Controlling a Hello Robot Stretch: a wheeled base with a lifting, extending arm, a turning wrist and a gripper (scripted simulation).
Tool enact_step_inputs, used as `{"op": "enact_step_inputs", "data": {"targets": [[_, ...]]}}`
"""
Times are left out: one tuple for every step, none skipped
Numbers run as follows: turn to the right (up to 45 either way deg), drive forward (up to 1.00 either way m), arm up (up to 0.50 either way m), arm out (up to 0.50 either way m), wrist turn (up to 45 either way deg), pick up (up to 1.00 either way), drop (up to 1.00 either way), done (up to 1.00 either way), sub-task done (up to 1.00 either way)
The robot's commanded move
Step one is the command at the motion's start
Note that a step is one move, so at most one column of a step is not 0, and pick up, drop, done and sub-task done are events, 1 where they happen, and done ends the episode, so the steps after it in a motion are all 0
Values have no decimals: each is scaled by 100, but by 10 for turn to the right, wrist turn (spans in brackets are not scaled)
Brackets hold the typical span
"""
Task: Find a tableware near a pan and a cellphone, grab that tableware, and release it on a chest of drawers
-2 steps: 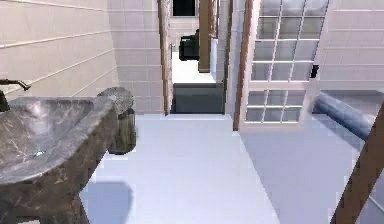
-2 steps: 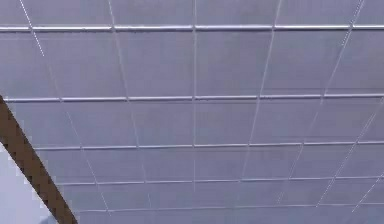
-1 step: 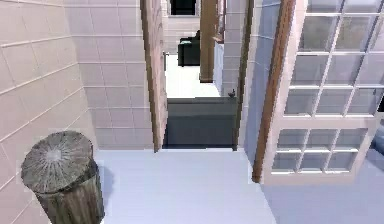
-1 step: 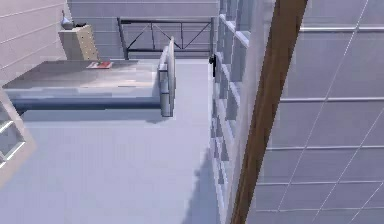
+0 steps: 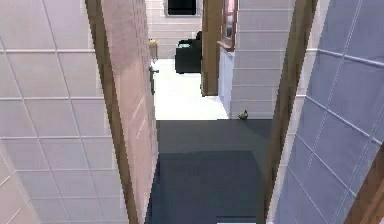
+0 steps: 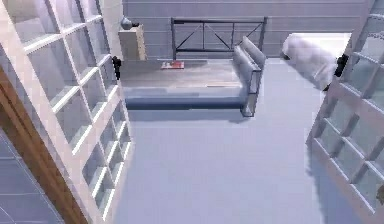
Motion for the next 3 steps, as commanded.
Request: {"op": "enact_step_inputs", "data": {"targets": [[30,0,0,0,0,0,0,0,0],[0,100,0,0,0,0,0,0,0],[-60,0,0,0,0,0,0,0,0]]}}
